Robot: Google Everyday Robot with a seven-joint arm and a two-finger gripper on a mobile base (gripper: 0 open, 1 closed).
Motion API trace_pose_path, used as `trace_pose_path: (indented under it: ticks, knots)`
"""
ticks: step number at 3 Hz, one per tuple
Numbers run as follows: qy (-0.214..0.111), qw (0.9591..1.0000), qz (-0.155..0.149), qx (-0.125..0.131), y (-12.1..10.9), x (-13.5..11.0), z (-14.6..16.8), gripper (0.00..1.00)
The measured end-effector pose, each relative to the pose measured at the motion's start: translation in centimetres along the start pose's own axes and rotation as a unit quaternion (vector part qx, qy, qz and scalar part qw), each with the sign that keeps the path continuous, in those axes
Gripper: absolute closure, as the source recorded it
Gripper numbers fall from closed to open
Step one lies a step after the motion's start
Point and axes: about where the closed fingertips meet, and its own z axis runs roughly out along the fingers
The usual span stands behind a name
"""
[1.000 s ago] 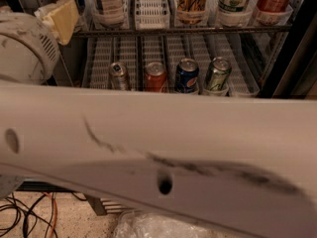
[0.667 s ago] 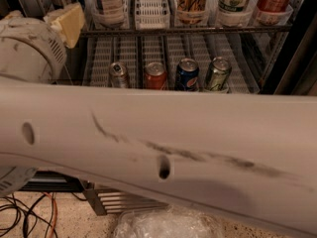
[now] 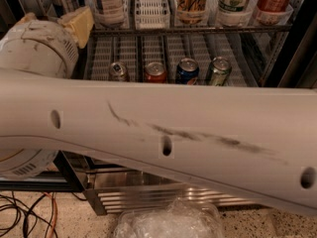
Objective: Pick redbull can from top shelf of fridge
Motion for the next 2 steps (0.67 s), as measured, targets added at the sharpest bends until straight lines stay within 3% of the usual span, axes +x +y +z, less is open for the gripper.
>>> trace_pose_path:
  ticks: [2]
  knots:
    - [-0.005,1.0,0.006,-0.004,-0.5,1.1,2.5,0.32]
